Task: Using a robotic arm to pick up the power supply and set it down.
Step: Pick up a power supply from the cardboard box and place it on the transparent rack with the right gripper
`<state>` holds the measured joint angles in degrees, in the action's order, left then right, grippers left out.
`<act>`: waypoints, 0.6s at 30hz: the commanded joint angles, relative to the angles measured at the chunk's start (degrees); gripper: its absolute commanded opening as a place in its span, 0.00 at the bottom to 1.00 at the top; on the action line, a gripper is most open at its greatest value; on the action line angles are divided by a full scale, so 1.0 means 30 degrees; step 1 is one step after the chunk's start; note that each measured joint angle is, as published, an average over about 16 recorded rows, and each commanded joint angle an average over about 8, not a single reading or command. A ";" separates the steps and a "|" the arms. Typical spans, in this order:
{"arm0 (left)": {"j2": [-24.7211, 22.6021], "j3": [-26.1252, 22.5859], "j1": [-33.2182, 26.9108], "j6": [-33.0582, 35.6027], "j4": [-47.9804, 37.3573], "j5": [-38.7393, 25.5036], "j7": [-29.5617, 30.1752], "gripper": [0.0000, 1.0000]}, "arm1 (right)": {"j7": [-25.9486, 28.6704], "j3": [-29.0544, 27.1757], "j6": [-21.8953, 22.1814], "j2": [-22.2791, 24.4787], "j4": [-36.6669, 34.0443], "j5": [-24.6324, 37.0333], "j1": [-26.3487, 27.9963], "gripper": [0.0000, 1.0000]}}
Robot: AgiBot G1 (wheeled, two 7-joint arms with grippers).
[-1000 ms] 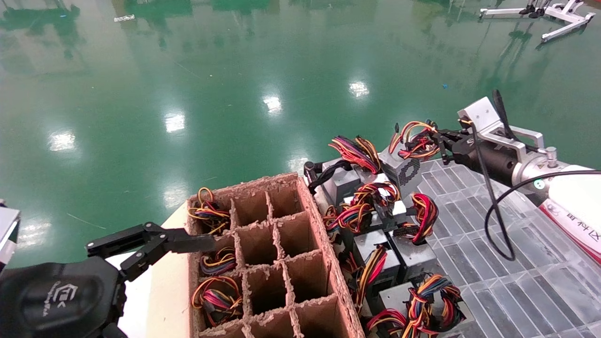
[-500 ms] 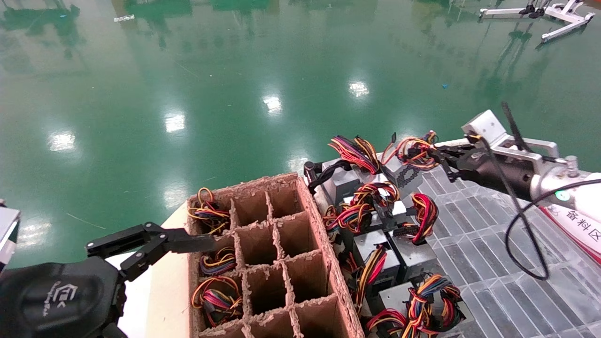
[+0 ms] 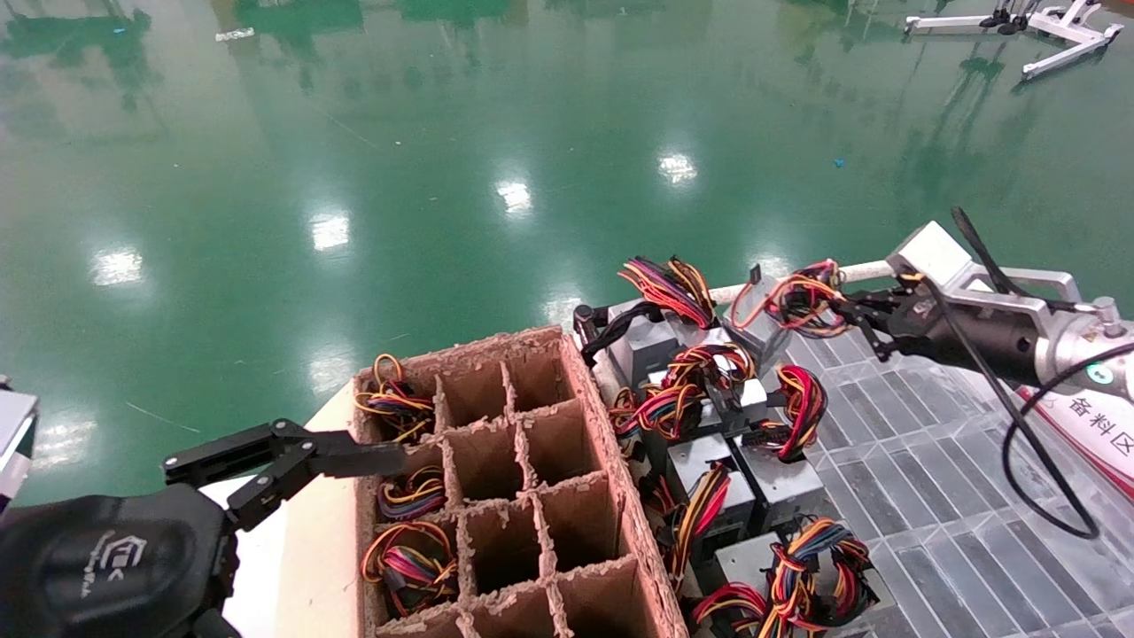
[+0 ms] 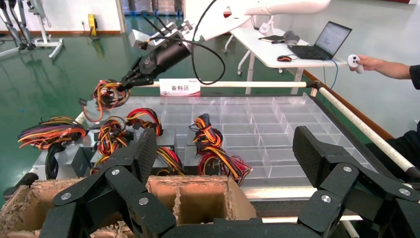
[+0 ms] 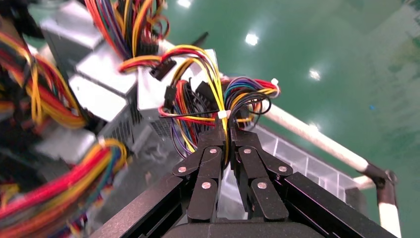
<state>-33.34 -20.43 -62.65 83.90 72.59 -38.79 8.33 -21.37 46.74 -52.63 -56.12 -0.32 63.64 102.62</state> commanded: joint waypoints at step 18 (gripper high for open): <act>0.0002 -0.0004 -0.0001 -0.0002 0.0000 0.0003 -0.0002 1.00 | 0.0254 0.0696 0.3388 -0.1677 0.0098 0.0992 0.1037 0.00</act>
<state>-33.34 -20.44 -62.65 83.90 72.59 -38.78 8.33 -20.37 48.68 -43.09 -61.00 -0.07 66.41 105.72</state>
